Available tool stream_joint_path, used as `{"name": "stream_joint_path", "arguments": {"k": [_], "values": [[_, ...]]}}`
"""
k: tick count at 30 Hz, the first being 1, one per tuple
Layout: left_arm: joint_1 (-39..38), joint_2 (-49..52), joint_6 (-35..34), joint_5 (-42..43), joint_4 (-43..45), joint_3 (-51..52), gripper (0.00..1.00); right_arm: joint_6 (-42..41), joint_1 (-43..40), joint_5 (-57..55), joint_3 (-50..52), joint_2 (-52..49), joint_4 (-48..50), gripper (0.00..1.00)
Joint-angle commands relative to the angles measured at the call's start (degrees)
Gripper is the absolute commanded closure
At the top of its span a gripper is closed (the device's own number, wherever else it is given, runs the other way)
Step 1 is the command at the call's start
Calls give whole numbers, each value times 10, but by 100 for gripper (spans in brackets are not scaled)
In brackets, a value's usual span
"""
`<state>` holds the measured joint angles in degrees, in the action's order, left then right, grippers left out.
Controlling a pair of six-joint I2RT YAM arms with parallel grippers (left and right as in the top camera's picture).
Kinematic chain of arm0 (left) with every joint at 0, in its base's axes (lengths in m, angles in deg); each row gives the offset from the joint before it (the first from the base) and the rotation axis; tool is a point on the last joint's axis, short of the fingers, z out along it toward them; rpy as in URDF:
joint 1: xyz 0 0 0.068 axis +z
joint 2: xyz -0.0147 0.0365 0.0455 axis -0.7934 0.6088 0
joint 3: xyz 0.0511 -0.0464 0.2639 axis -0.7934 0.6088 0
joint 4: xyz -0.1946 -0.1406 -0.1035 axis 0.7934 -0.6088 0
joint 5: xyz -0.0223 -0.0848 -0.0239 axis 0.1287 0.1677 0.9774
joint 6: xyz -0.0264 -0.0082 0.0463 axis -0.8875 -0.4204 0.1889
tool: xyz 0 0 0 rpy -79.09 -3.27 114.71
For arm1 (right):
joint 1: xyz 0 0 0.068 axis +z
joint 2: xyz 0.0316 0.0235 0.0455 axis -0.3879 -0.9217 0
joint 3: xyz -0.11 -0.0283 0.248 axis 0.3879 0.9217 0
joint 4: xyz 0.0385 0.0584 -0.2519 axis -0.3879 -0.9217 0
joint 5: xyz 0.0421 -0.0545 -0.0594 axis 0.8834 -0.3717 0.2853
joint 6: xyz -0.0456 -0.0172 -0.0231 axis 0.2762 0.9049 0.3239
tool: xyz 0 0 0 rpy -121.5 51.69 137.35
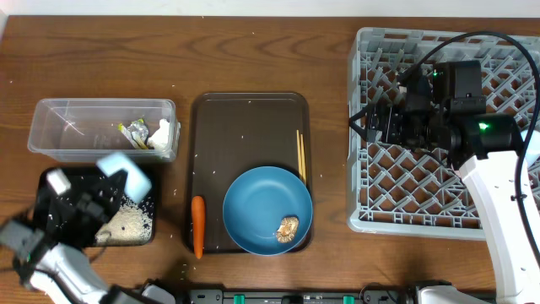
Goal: Sort waste into correct bins and load items into the dishwasher rack
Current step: 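Lift the blue bowl with the left gripper toward the rack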
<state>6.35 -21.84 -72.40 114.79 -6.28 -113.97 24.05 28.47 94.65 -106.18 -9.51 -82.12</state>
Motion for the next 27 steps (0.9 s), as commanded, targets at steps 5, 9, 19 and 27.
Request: {"name": "stream_joint_path", "arguments": {"k": [5, 9, 19, 27], "values": [[-219, -23, -145, -10, 139, -94, 94, -3, 7, -34, -6, 0, 15, 7], [-372, -22, -275, -77, 306, -94, 94, -30, -14, -90, -6, 0, 16, 7], [-647, 34, -328, -231, 457, -94, 94, -40, -54, -105, -6, 0, 9, 7], [-730, 95, -339, -256, 529, -94, 94, -40, -62, -117, -6, 0, 12, 8]]}}
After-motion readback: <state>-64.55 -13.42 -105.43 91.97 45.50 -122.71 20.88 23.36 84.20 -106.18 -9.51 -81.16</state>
